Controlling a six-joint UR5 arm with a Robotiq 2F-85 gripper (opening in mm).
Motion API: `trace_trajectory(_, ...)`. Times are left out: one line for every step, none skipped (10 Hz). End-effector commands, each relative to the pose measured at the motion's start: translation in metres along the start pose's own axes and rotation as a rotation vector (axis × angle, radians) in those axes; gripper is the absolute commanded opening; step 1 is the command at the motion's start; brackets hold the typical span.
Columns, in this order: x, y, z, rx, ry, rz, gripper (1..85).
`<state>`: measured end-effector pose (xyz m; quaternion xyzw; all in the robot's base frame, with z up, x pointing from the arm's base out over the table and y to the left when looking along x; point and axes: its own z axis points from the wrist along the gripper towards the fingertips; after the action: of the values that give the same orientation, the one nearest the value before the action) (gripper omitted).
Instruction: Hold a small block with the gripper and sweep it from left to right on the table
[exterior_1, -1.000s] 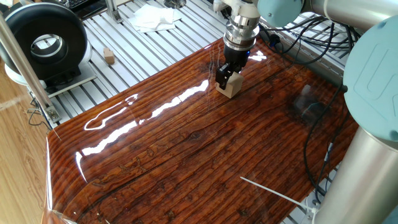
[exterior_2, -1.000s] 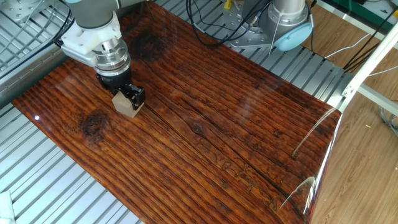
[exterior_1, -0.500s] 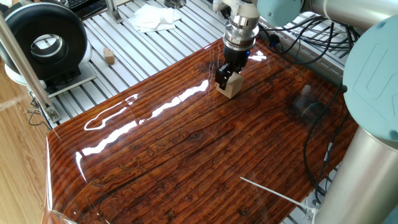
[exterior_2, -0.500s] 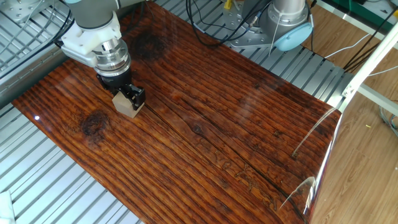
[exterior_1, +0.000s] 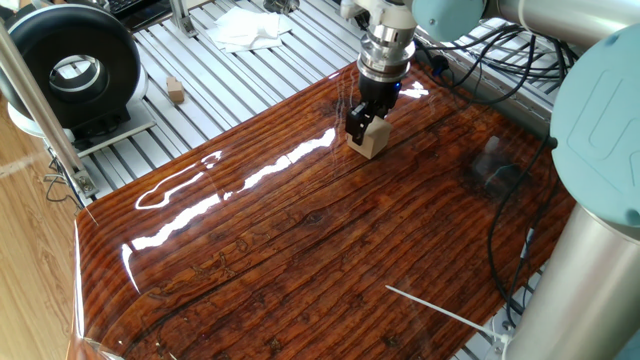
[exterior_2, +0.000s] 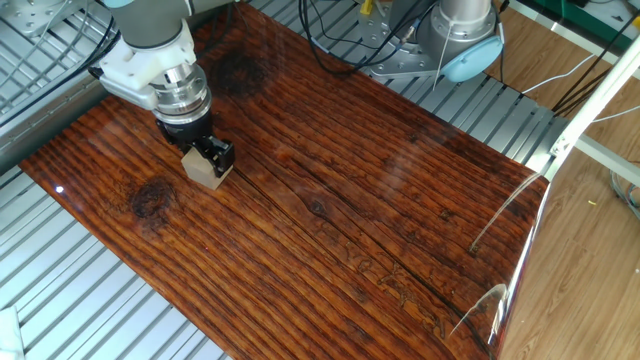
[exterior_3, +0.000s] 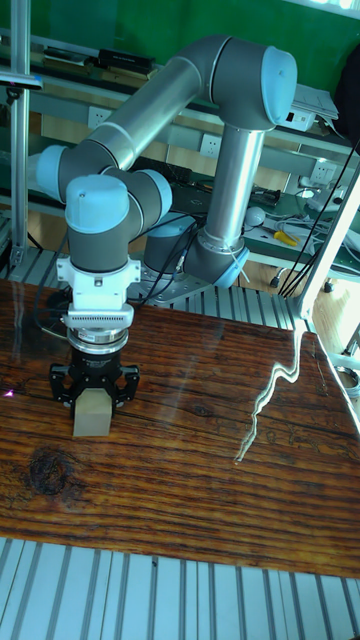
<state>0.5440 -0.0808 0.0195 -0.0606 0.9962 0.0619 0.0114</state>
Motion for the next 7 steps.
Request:
trace_trajectory(-0.002,0.0037,-0.0009,-0.016,-0.005,0.011,1.0)
trace_trajectory(-0.002,0.0036,-0.0007,-0.016,-0.005,0.011,1.0)
trace_trajectory(-0.0022,0.0044,-0.0007,-0.02,-0.006,0.011,1.0)
trace_trajectory(-0.0024,0.0057,-0.0007,-0.024,-0.006,0.011,1.0)
trace_trajectory(-0.0025,0.0061,-0.0006,-0.026,-0.006,0.013,1.0)
trace_trajectory(-0.0027,0.007,-0.0005,-0.029,-0.007,0.015,1.0)
trace_trajectory(-0.0029,0.0087,-0.0005,-0.035,-0.008,0.016,1.0)
